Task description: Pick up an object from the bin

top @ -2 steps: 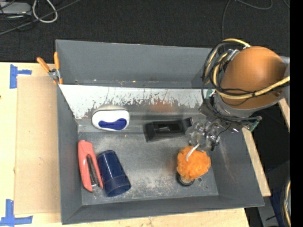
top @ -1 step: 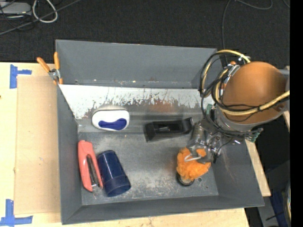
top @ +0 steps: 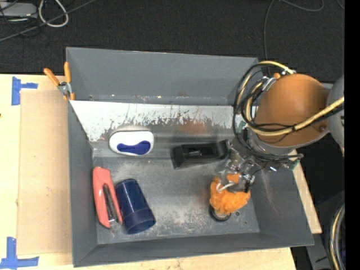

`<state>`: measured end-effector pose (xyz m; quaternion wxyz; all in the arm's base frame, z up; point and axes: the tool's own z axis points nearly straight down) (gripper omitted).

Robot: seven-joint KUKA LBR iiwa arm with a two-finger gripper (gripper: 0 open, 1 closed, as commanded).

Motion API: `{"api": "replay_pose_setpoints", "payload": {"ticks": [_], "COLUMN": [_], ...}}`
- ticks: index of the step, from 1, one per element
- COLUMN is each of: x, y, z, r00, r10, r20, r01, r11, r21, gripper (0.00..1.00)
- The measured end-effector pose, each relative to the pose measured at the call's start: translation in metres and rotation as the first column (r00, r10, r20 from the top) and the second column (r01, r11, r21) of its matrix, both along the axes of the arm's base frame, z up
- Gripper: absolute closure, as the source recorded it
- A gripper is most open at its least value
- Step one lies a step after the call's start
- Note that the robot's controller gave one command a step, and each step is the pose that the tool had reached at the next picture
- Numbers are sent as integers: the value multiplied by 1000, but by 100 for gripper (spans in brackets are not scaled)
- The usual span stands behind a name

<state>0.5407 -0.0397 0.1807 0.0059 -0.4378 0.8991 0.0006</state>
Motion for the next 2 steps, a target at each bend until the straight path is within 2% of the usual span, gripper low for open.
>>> {"api": "replay_pose_setpoints", "payload": {"ticks": [1,2], "x": [2,16], "y": [-4,22], "z": [-14,27], "r00": [987,967], "r10": [160,254], "r20": [-1,-3], "r01": [-160,-254], "r11": [987,967], "r21": [-2,-1], "gripper": [100,100]}}
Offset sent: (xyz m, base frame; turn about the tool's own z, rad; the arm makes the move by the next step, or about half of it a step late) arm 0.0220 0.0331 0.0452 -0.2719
